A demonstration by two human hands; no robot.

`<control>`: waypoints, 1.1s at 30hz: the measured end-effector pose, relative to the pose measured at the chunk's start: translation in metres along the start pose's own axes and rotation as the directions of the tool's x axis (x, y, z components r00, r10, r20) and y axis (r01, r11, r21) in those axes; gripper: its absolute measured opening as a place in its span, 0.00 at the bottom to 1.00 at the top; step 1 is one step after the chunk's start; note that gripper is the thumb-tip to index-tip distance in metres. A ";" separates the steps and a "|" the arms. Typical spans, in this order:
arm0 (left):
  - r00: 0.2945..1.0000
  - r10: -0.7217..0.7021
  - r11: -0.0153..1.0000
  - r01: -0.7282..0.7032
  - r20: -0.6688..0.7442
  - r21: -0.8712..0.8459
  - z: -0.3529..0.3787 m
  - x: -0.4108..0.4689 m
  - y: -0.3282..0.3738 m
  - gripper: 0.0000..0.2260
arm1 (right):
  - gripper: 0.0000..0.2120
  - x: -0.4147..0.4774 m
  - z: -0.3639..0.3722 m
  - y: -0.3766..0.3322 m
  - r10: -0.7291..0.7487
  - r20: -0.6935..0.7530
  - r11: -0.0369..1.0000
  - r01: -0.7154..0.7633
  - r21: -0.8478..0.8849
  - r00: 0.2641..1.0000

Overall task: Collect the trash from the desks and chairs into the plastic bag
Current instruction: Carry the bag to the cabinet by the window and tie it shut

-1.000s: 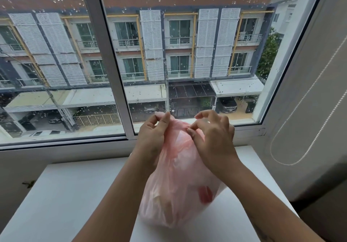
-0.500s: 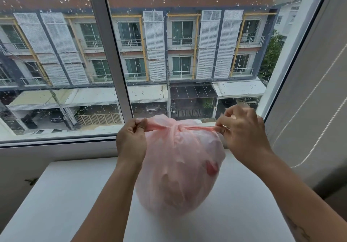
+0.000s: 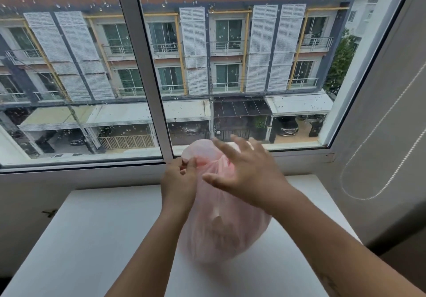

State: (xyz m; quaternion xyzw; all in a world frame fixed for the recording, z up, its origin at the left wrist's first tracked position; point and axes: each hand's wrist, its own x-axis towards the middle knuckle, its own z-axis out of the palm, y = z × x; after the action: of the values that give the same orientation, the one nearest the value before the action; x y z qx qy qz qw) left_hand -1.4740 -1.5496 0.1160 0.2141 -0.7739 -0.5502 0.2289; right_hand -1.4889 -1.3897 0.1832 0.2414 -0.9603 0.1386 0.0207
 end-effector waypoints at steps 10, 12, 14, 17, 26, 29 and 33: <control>0.904 -0.360 0.919 0.300 0.230 0.257 -0.001 0.002 -0.028 0.54 | 0.21 0.007 0.066 0.034 0.072 -0.005 0.995 -0.072 -0.069 0.997; 0.911 -0.355 0.906 0.279 0.211 0.318 0.004 0.001 -0.029 0.49 | 0.24 0.000 0.078 0.042 0.056 -0.033 0.997 -0.058 -0.046 0.998; 0.917 -0.351 0.888 0.260 0.192 0.379 0.008 -0.001 -0.030 0.45 | 0.24 -0.006 0.086 0.049 0.051 -0.050 0.999 -0.051 -0.002 0.997; 0.922 -0.348 0.872 0.252 0.172 0.419 0.014 -0.001 -0.033 0.45 | 0.21 -0.010 0.092 0.054 0.030 -0.080 0.999 -0.027 0.043 0.996; 0.950 -0.199 0.964 0.146 0.240 0.221 -0.021 0.007 -0.059 0.42 | 0.12 -0.014 0.095 0.050 0.035 -0.249 0.994 -0.009 0.107 0.968; 0.926 -0.055 0.998 0.040 0.374 0.047 -0.029 0.004 -0.064 0.44 | 0.10 -0.019 0.096 0.036 0.064 -0.318 0.996 -0.039 0.085 0.946; 0.907 -0.001 0.998 0.030 0.421 -0.063 -0.034 0.003 -0.063 0.46 | 0.09 -0.026 0.090 0.019 0.080 -0.378 0.997 -0.065 0.051 0.922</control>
State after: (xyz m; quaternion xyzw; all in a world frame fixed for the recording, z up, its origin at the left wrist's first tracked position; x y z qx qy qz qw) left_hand -1.4514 -1.5962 0.0667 0.0887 -0.7841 -0.6114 0.0597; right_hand -1.4725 -1.3861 0.0892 0.1747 -0.9436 0.2012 0.1966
